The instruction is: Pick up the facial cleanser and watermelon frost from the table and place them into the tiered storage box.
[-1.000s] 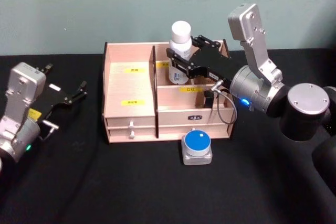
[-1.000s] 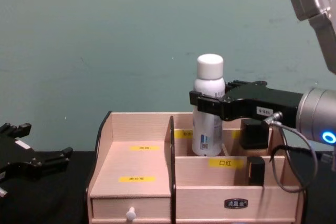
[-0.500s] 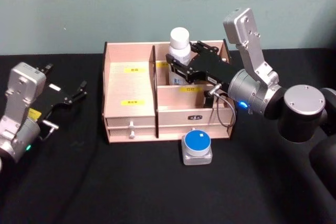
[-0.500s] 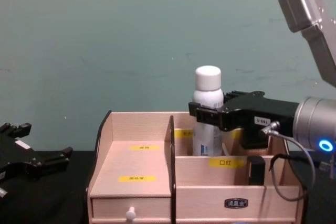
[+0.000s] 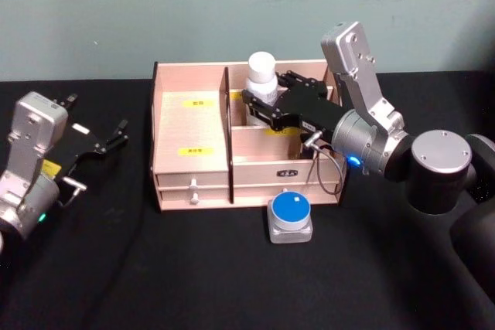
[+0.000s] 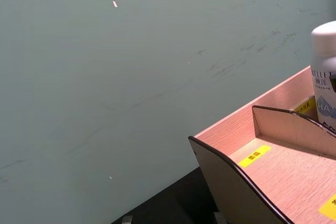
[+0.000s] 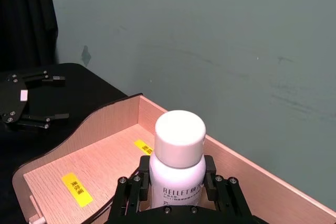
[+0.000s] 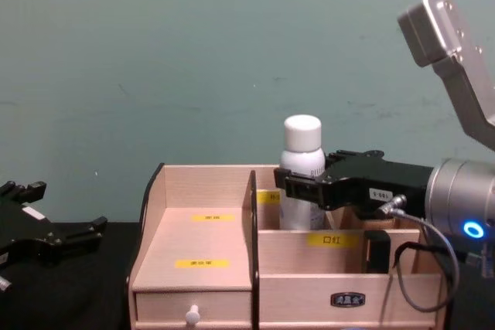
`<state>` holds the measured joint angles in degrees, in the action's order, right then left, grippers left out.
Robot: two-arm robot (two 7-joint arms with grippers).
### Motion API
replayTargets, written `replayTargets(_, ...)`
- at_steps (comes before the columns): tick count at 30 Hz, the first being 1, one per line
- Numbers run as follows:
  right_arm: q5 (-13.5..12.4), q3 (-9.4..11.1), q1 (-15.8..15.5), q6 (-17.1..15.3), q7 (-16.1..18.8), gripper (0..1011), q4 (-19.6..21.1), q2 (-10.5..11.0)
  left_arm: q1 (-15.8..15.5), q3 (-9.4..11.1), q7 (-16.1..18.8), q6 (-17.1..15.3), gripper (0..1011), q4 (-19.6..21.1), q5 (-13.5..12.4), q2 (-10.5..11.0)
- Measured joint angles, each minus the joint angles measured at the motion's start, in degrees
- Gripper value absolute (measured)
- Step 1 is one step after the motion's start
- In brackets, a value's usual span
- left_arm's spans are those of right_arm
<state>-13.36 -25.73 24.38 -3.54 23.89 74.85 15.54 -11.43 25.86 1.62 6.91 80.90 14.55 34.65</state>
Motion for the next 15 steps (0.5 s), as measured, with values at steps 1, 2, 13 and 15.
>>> replayTargets(1, 0.05, -0.03, 0.03, -0.03, 0.04, 601, -0.18, -0.05, 0.0, 0.0, 0.0, 0.0, 1001, 0.0, 0.0, 0.0)
replayTargets(2, 0.09, -0.04, 0.05, -0.03, 0.04, 601, -0.28, -0.08, 0.0, 0.0, 0.0, 0.0, 1001, 0.0, 0.0, 0.0)
replayTargets(13, 0.88, -0.07, 0.07, -0.15, -0.34, 601, -1.39, -0.37, 0.0, 0.0, 0.0, 0.0, 1001, 0.0, 0.0, 0.0)
replayTargets(15, 0.99, -0.07, 0.03, -0.2, -0.42, 601, -1.46, -0.4, 0.0, 0.0, 0.0, 0.0, 1001, 0.0, 0.0, 0.0)
